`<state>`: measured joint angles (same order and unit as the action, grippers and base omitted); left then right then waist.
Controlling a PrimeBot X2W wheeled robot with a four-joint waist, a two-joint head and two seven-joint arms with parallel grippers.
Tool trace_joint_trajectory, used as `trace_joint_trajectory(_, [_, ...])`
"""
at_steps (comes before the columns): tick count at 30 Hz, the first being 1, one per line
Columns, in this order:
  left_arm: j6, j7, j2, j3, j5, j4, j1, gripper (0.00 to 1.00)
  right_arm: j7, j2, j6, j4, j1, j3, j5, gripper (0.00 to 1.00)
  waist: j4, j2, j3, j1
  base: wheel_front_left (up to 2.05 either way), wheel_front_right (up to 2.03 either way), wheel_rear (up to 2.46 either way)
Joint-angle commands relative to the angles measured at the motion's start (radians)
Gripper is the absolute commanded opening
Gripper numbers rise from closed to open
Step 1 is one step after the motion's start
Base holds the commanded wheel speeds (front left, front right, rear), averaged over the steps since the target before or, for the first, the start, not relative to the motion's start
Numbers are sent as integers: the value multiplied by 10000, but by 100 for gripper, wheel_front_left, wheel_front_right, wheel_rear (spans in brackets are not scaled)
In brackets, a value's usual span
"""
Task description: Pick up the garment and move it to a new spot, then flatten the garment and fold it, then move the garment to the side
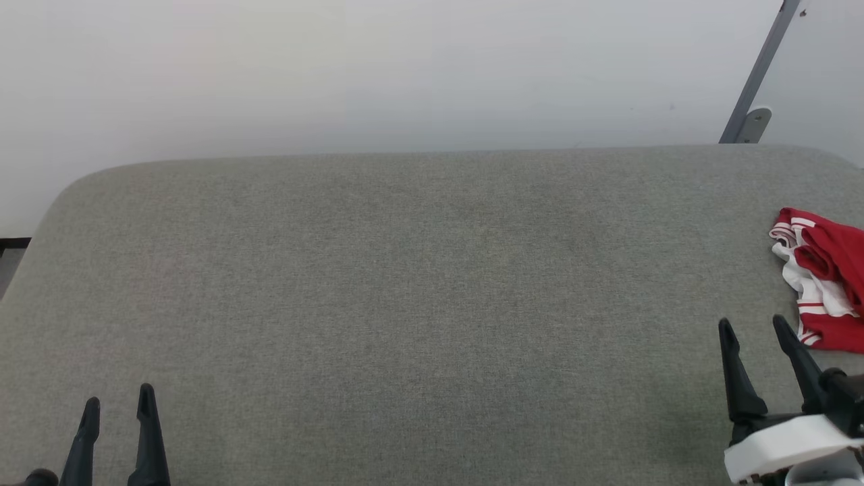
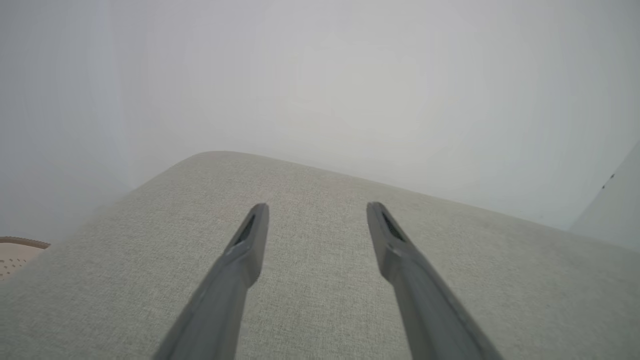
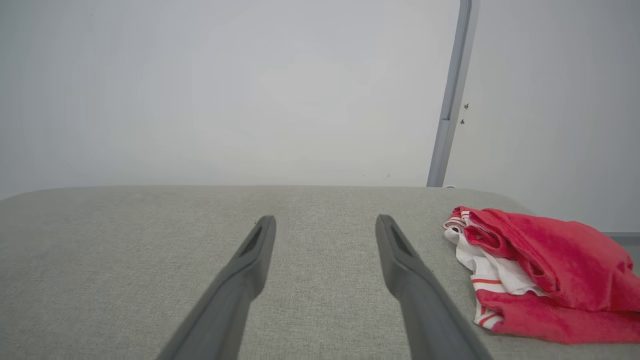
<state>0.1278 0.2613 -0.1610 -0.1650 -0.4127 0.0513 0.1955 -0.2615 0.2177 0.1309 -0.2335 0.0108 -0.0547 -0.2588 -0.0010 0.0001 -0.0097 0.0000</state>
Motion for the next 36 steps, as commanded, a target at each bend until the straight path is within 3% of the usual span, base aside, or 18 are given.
trace_joint_trajectory(1, [35,47,-41,-22,-4,-39,135,100,-43,-56,-4,34,-87,-13,45,100,8,-1,1,0,0,0,0])
trace_joint_trajectory(30, [35,47,154,-12,-214,125,92,100,-43,-414,-4,96,-402,-180,195,100,318,-1,-64,0,0,0,0])
trace_joint_trajectory(31, [0,-4,155,5,-193,116,111,0,2,-363,0,80,-325,-160,133,0,318,-1,-63,0,0,0,0])
trace_joint_trajectory(36, [-1,-178,308,57,-674,392,3,0,214,-484,0,-149,-308,-199,-414,0,314,-1,-60,0,0,0,0])
